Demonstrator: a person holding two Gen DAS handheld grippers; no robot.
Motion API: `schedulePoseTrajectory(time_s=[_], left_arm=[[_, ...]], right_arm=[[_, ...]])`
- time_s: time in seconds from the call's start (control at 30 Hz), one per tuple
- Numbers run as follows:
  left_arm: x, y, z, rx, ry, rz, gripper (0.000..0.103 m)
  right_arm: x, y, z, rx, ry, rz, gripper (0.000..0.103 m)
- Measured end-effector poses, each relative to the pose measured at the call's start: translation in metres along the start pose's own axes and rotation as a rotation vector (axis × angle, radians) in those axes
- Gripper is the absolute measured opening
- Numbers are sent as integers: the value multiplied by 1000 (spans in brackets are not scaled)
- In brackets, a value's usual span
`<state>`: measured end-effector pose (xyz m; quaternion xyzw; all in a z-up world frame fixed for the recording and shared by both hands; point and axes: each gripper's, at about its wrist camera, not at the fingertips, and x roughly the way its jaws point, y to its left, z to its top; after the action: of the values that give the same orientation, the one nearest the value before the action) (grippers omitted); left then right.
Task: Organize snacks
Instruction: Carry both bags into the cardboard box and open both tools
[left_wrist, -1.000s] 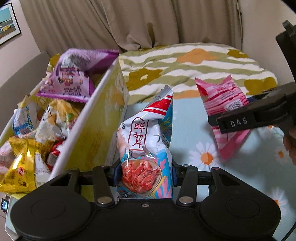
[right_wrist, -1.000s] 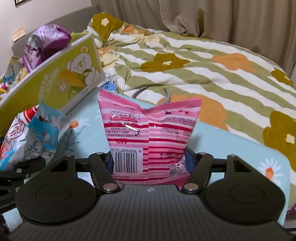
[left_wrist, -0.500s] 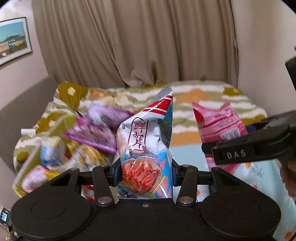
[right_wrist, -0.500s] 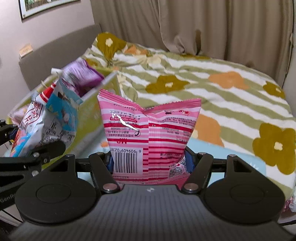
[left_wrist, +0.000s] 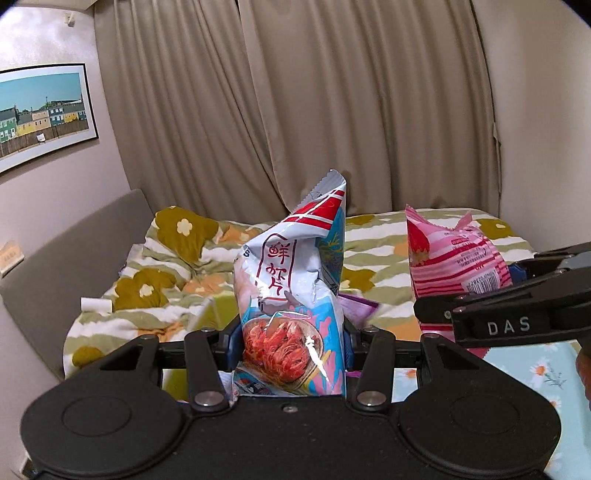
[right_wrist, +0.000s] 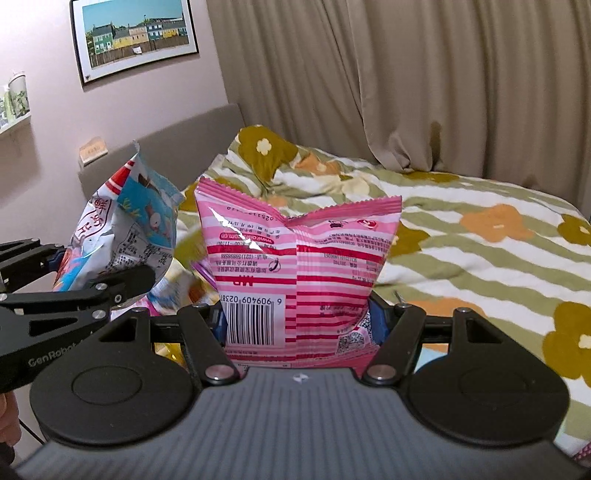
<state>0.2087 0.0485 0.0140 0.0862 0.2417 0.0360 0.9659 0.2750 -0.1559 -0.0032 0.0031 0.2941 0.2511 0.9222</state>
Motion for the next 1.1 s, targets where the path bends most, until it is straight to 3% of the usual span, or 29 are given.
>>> schedulePoseTrajectory(time_s=[0.3, 0.53, 0.6, 0.7, 0.73, 0.87, 1.1], left_arm=[[39, 72, 19, 18, -1, -64, 53], [90, 104, 26, 54, 53, -171, 54], [104, 109, 25, 65, 74, -200, 58], [117, 114, 20, 63, 101, -239, 88], [117, 117, 17, 58, 100, -253, 94], [114, 126, 6, 47, 116, -298, 97], [98, 150, -9, -29, 155, -307, 98]], right_arm=[[49, 63, 31, 67, 7, -14, 82], [77, 98, 39, 121, 35, -100, 82], [84, 105, 39, 144, 44, -130, 82], [90, 112, 34, 184, 58, -168, 82], [92, 114, 32, 196, 63, -183, 82], [94, 119, 23, 221, 83, -222, 82], [94, 127, 19, 226, 92, -250, 83]])
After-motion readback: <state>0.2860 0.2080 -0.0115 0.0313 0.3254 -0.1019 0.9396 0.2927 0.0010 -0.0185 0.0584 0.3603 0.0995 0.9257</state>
